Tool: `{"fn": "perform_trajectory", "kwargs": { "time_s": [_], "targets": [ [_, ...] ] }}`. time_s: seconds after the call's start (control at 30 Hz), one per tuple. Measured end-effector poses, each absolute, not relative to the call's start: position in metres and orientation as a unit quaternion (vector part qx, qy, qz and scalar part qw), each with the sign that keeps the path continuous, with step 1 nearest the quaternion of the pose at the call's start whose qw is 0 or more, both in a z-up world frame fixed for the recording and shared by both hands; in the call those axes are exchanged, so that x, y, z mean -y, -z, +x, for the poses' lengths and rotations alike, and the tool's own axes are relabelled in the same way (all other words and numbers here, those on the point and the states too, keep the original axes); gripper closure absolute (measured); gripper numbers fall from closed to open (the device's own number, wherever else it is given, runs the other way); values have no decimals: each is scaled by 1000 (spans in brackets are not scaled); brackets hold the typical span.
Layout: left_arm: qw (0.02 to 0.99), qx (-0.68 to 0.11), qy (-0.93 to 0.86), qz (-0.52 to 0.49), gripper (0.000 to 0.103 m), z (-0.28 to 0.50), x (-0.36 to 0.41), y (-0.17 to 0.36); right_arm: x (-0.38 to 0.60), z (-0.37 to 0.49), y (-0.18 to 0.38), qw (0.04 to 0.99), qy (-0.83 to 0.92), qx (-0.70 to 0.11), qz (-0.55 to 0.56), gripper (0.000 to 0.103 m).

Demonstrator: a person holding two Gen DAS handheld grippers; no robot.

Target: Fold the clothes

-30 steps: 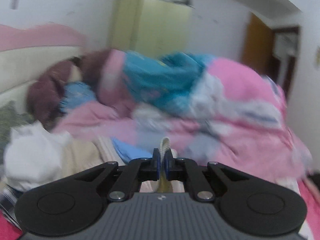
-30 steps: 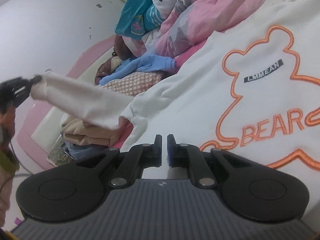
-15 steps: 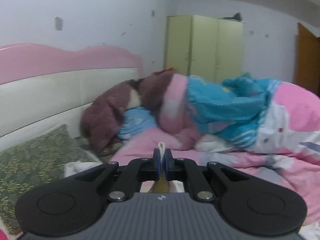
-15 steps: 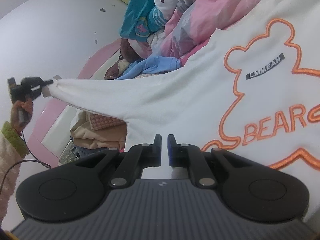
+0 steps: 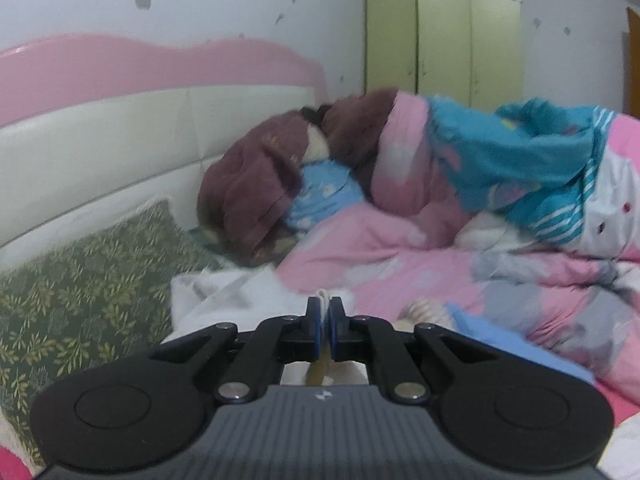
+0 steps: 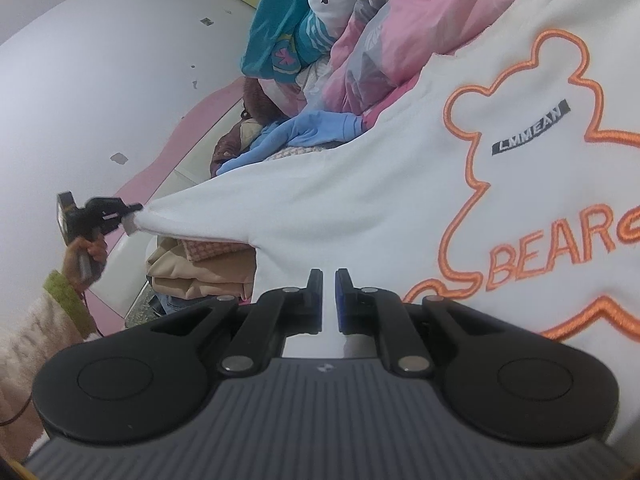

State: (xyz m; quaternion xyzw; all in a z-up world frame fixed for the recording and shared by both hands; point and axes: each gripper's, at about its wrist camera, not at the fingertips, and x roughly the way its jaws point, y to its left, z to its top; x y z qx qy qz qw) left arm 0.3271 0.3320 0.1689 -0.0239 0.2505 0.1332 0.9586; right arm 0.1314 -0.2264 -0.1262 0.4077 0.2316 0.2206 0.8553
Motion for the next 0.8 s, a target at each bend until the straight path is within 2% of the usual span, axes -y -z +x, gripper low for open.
{"fn": "perform_trajectory", "kwargs": {
  "time_s": [0.2,0.37,0.47,0.67,0.8],
  "targets": [
    [936,-301,-180,-10,95,336,-350,-131,226,132,126,855,-221,-231,409,96],
    [935,-293,-195,-42,83,319,-364,-133,226,132,127,853,-222,-231,411,96],
    [934,-289,-203,-62,83,308,-373,-135,226,133,127,852,-223,-230,413,96],
    [958,-252,-128,-48,76,259,-323,-173,228,133,128,850,-227,-228,417,95],
    [971,-232,-54,-32,74,224,-260,-222,230,132,129,847,-231,-224,423,94]
  ]
}}
